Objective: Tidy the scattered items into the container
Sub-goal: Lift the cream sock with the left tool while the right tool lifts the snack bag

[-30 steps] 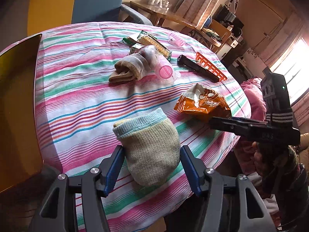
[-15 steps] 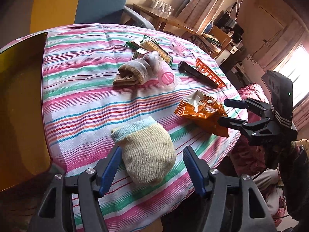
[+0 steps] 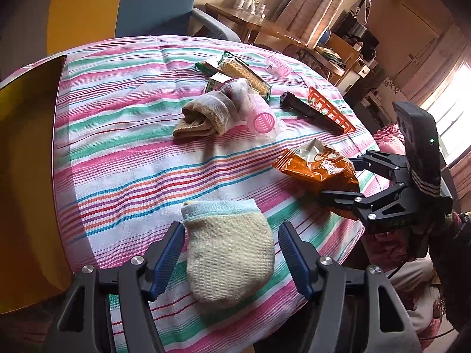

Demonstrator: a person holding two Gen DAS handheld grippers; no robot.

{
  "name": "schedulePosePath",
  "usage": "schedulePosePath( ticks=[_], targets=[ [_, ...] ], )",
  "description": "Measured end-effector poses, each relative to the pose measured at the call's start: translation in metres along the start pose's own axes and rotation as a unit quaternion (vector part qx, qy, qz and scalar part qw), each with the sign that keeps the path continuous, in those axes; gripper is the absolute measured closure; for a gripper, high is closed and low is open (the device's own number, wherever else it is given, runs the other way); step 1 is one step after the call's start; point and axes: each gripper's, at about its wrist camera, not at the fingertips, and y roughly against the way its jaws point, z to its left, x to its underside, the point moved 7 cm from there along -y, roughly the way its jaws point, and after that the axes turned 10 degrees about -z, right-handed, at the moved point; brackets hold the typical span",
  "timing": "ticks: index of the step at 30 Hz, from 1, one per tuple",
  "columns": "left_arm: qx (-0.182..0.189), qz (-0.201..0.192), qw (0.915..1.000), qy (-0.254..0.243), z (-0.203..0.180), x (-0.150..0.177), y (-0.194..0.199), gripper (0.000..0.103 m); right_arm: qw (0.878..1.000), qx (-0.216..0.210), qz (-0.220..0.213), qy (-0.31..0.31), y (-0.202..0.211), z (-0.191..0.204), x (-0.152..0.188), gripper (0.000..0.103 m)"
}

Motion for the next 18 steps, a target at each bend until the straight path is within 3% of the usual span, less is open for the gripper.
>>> schedulePosePath(
  ticks=[2,10,18],
  targets=[
    [-0.006,0.001,1.0000,-0.006,0.002,0.002,0.001,0.036,1.000,0.009,0.001,-0.001,-0.005,0.000,0.003,0.030],
    [-0.016,0.006,0.9993,-0.033,-0.005,0.011,-0.001,0.037,0.999,0.013,-0.006,-0.047,-0.008,-0.001,0.009,0.030],
    [-0.026,-0.004,0.9993,-0.027,-0.003,0.016,-0.001,0.041,0.995,0.044,-0.036,-0.085,-0.004,-0.001,0.010,0.035]
  ],
)
